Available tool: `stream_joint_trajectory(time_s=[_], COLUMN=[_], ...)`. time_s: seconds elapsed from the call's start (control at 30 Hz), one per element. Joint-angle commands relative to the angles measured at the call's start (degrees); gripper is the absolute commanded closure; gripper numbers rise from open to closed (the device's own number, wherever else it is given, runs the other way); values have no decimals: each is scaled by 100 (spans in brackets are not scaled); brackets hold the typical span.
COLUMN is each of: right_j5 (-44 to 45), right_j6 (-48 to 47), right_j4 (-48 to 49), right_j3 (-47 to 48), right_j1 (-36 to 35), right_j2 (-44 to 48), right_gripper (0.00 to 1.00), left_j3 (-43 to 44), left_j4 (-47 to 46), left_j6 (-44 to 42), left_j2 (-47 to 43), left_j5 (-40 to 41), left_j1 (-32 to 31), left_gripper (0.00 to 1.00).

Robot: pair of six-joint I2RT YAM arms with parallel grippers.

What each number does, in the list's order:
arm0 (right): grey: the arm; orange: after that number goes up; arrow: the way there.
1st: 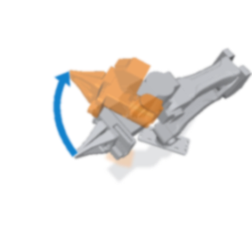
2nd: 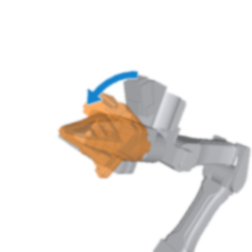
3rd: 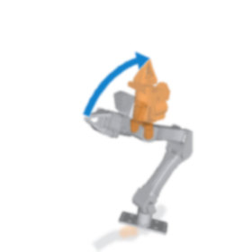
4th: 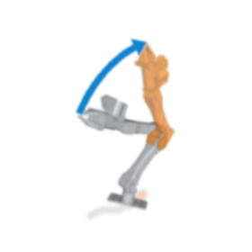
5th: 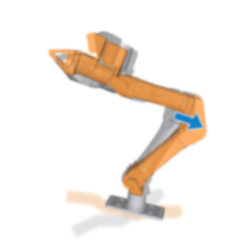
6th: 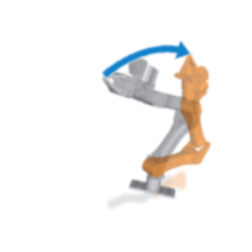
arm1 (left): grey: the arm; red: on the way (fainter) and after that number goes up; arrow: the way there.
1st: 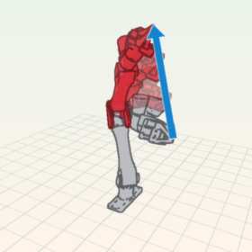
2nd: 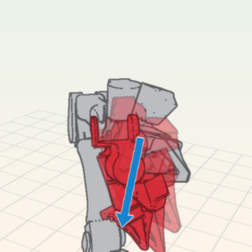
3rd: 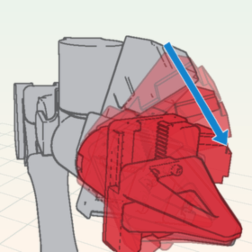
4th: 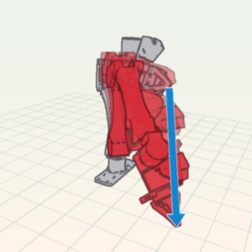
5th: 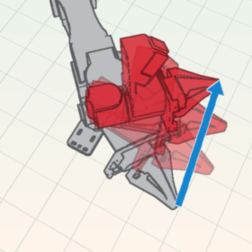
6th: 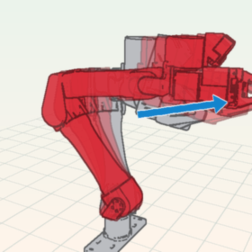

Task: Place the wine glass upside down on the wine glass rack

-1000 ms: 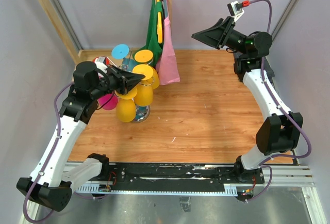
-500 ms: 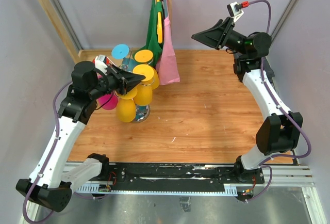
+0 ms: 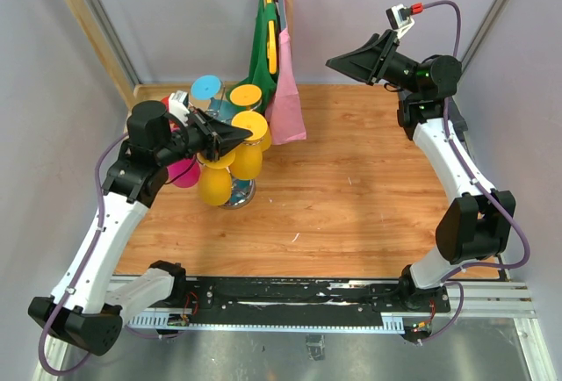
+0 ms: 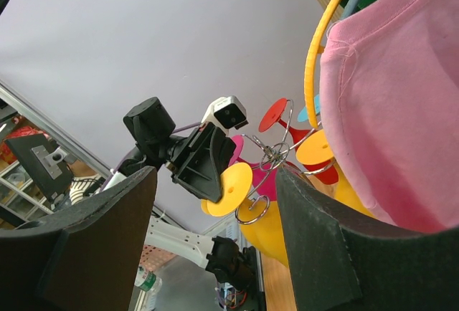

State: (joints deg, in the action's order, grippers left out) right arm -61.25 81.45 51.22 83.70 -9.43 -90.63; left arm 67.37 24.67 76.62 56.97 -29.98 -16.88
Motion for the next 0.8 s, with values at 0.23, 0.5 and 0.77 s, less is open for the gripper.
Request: stream_joint_trajectory(time_s=[0.23,0.5,0.77], right_j5=[72,85,76], right_j6=[49,55,72], right_j4=[307,327,346], right_j3=[-52,-71,-86], right_j1=[196,200,196], right_j2=[121,100,102], right_gripper=[31,31,31], left_j3=[258,266,207], left_j4=[-326,-349,-573], left_j6=[-165,-173,-162], left_j2=[148,130,298], left_j5=[-24,62,-41], left_j1=[-337,-386,-438], left_gripper=[100,100,100])
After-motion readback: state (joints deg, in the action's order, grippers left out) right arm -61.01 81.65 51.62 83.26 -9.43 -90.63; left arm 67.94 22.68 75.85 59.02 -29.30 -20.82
